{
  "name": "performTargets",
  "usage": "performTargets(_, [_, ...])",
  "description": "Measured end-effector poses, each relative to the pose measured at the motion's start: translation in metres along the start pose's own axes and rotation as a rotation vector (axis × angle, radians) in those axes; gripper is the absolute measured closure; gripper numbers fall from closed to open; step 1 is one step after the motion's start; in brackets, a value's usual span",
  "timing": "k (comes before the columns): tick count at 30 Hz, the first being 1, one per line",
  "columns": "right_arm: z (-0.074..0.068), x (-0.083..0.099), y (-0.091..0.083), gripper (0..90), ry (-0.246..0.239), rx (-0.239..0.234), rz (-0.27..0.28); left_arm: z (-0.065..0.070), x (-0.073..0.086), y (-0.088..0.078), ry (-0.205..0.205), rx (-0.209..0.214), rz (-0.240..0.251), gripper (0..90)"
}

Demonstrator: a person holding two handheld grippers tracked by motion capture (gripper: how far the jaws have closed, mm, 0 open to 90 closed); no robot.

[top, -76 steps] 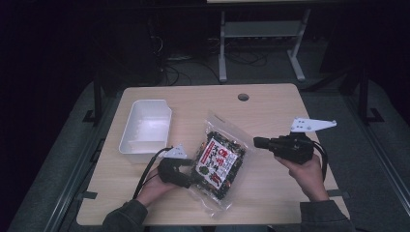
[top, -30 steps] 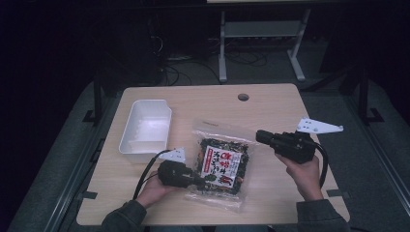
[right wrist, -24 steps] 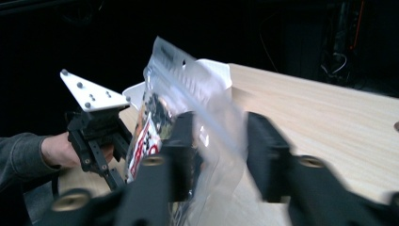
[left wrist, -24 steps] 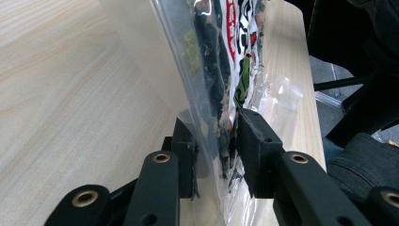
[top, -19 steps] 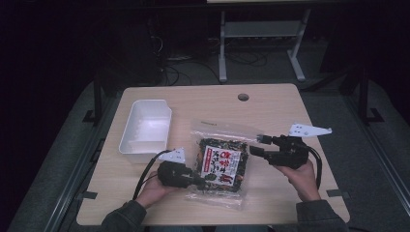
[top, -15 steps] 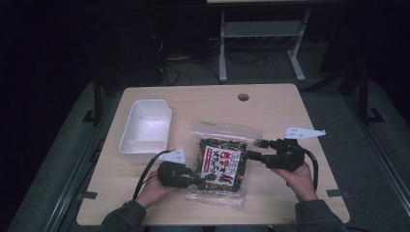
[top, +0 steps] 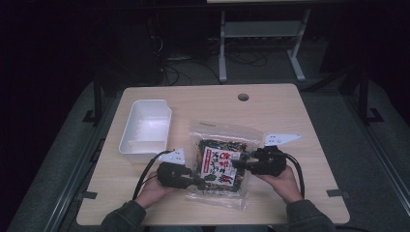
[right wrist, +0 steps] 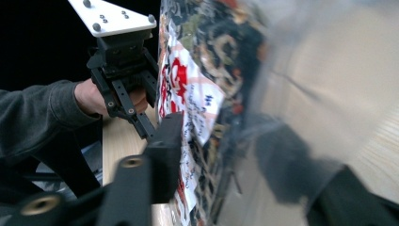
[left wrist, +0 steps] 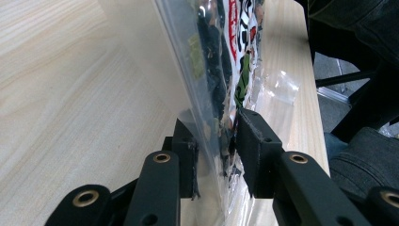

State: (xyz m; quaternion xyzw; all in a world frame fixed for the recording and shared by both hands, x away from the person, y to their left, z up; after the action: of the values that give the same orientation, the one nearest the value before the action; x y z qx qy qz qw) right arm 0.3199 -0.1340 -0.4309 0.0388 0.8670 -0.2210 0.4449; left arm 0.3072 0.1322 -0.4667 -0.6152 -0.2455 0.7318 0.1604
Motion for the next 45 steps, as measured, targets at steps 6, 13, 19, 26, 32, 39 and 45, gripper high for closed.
performTargets(6, [-0.004,-0.001,0.001,70.1,0.002,-0.061,0.004,-0.002,0.002,-0.003,0.004,-0.019,0.004,67.1])
performTargets(13, [-0.011,-0.003,0.001,74.6,0.012,-0.111,0.012,-0.005,0.003,-0.007,0.0,-0.048,0.0,59.4])
performTargets(19, [-0.02,-0.009,0.001,75.1,0.002,-0.078,0.016,-0.007,0.005,-0.017,0.021,-0.12,-0.011,55.0])
performTargets(26, [-0.025,-0.021,-0.011,75.2,-0.002,0.017,0.067,-0.005,0.011,-0.032,0.041,-0.214,-0.057,46.0])
performTargets(32, [-0.023,-0.032,-0.019,75.2,0.019,0.153,0.149,0.0,0.016,-0.039,0.061,-0.277,-0.101,36.1])
performTargets(39, [-0.024,-0.047,-0.016,75.2,0.021,0.277,0.221,0.002,0.018,-0.044,0.064,-0.305,-0.113,30.8])
performTargets(45, [-0.026,-0.066,-0.006,75.2,0.01,0.369,0.263,0.006,0.025,-0.048,0.072,-0.31,-0.139,27.4])
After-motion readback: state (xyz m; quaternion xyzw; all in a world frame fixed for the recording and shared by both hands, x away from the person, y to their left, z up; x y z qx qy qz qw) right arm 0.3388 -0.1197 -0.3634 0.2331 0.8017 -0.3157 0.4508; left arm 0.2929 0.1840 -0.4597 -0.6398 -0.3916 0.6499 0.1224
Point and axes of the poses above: each handheld gripper's, and its own axes: y roughly forward along the jaws, x roughly out of its underside, z roughly to its right, the point moved 4 cm from there along y, roughly forward along the jaws, and after that the axes turned 9 degrees about y, right-handed, at the moved point
